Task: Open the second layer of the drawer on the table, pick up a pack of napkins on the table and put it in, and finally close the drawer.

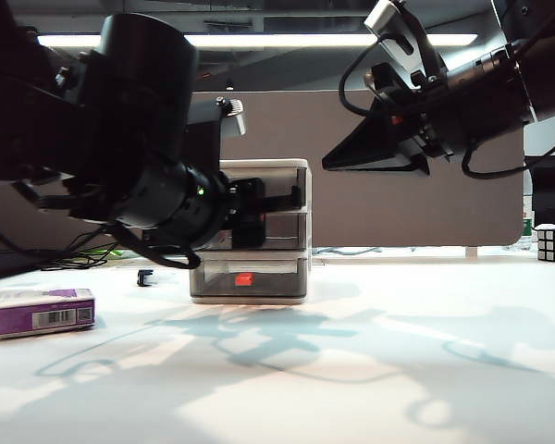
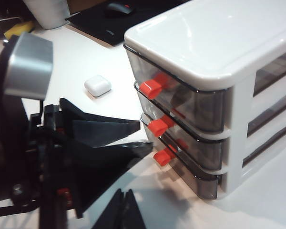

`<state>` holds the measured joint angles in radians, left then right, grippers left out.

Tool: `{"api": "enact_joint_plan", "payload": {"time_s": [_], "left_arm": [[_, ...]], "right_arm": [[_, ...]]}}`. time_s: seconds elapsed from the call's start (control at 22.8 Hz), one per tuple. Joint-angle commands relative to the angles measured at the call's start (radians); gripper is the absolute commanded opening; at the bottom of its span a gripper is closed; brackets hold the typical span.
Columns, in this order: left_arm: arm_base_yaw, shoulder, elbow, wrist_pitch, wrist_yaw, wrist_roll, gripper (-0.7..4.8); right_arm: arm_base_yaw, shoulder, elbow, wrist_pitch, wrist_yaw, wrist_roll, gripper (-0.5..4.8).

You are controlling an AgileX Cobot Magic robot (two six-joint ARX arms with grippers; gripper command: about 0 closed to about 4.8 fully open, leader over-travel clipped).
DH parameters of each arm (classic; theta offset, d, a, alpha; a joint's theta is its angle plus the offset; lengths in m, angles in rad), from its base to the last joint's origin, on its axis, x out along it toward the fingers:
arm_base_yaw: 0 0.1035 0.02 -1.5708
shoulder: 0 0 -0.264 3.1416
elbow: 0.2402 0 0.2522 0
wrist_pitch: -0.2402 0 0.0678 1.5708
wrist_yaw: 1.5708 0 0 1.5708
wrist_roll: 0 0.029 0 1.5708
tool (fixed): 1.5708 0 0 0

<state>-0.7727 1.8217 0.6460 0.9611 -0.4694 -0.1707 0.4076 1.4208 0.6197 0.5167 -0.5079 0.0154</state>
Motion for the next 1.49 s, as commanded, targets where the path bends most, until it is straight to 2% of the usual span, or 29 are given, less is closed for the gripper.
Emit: {"api": "enact_joint_plan", "payload": {"time_s": [0.04,0.31,0.53,1.01,1.49], "left_arm": [[0.001,0.021,0.034,0.0,-0.009,0.006,1.84],[0.002,0.034,0.055,-0.01,-0.06,0.006,1.83],[0.002,0.042,0.064,-0.01,-0.062,0.006,1.83],[0.002,0.058,0.077,-0.002,-0.061,0.006,1.83],[0.002,0.075,0.085,0.022,-0.061,0.007,1.83]], "right_arm": [[0.0,-0.002,0.005,0.019,-0.008,-0.021,-0.05],[0.0,0.01,0.006,0.032,-0.008,-0.051,-0.05],[0.0,0.076,0.019,0.097,-0.035,-0.05,-0.05],[0.001,0.197,0.19,0.086,-0.085,-0.042,-0.05],[0.001,0.211,0.203,0.086,-0.098,-0.042,-0.05]]}}
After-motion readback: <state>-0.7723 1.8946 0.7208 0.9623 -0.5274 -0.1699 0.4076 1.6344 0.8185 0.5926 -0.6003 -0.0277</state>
